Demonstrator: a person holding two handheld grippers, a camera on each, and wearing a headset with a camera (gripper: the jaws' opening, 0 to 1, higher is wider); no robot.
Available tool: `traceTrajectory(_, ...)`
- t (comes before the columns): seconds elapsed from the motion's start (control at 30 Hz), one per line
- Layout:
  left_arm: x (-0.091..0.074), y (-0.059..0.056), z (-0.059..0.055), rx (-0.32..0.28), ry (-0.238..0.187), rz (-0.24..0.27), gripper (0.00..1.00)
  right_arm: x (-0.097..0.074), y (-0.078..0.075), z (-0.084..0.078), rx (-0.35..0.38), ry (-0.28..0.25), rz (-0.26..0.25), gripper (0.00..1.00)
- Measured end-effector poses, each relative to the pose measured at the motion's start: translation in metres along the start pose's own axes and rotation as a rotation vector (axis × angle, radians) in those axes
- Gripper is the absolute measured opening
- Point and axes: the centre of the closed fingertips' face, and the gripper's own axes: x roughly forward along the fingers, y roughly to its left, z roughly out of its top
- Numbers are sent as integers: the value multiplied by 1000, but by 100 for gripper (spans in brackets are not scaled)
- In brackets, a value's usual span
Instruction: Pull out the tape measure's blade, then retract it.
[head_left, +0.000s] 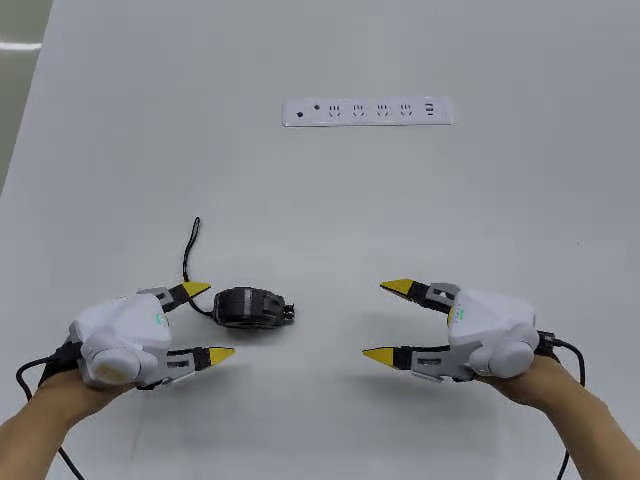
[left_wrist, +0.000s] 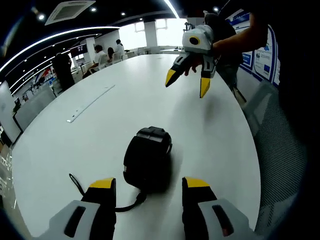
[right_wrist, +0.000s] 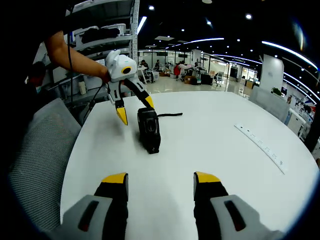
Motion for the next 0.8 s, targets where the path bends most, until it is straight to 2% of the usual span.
traceTrajectory(0.3,9,4,-3,42,26,-24,44,21,2,5,-23,-7,45,49)
traceTrajectory(0.67,21,4,-7,95,69,-81,38,48,6,7,-54,0,98,42)
traceTrajectory(0.8,25,6,-7,103,75,-93,36,56,3,10,-67,3,100,39)
